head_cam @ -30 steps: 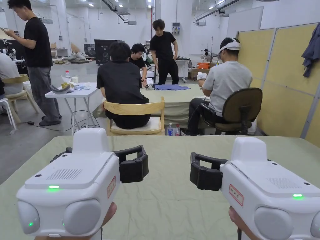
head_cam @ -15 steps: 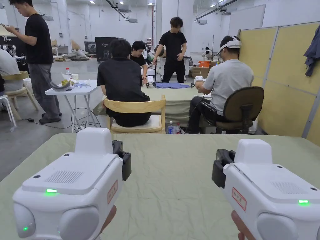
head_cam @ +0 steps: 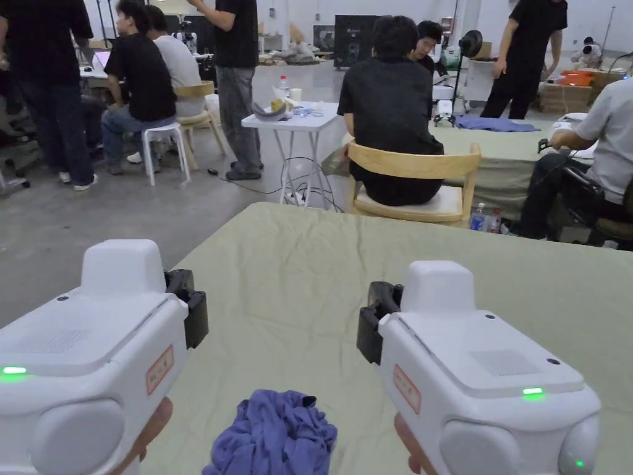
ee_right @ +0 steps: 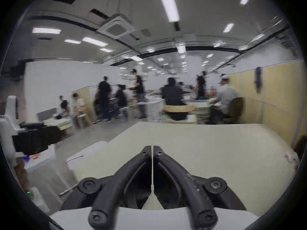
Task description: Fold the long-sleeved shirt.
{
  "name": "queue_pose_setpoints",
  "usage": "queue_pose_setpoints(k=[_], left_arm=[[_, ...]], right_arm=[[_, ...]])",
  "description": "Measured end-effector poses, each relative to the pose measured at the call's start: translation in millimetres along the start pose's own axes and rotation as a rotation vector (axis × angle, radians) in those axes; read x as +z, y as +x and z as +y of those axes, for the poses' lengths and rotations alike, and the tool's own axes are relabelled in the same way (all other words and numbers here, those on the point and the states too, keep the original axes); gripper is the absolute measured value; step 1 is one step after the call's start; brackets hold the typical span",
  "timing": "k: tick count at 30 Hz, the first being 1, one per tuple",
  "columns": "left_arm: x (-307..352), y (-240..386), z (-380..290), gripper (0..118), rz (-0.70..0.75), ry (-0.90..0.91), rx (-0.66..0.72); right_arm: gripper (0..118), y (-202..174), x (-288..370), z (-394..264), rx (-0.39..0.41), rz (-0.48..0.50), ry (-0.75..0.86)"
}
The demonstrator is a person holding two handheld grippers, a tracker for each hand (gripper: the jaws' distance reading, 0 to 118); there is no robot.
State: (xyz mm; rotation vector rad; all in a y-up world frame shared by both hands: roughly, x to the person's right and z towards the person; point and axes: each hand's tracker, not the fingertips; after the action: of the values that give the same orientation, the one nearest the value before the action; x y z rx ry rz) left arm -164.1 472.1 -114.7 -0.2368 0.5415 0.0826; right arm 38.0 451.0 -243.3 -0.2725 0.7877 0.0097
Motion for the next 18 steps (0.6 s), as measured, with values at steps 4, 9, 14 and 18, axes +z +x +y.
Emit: queue_pose_setpoints(k=[4, 9, 14, 18], left_arm=[[-11, -36, -14, 0, 0.073, -0.072, 0.019], [-64, -31, -47, 38, -0.017, -0.208, 0.075], [-163, -5, -113, 112, -0.103, -0.392, 0.168], [-231, 45, -151, 113, -0.131, -0.552, 0.17]], right_arm=[[5, -42, -31, -5, 0.0, 0.229, -0.051], [4, -19, -44, -26, -0.011, 0.248, -0.1], [4, 38, -35, -64, -0.035, 0.162, -0.229], [4, 78, -28, -107, -0.073, 0.131, -0.372]])
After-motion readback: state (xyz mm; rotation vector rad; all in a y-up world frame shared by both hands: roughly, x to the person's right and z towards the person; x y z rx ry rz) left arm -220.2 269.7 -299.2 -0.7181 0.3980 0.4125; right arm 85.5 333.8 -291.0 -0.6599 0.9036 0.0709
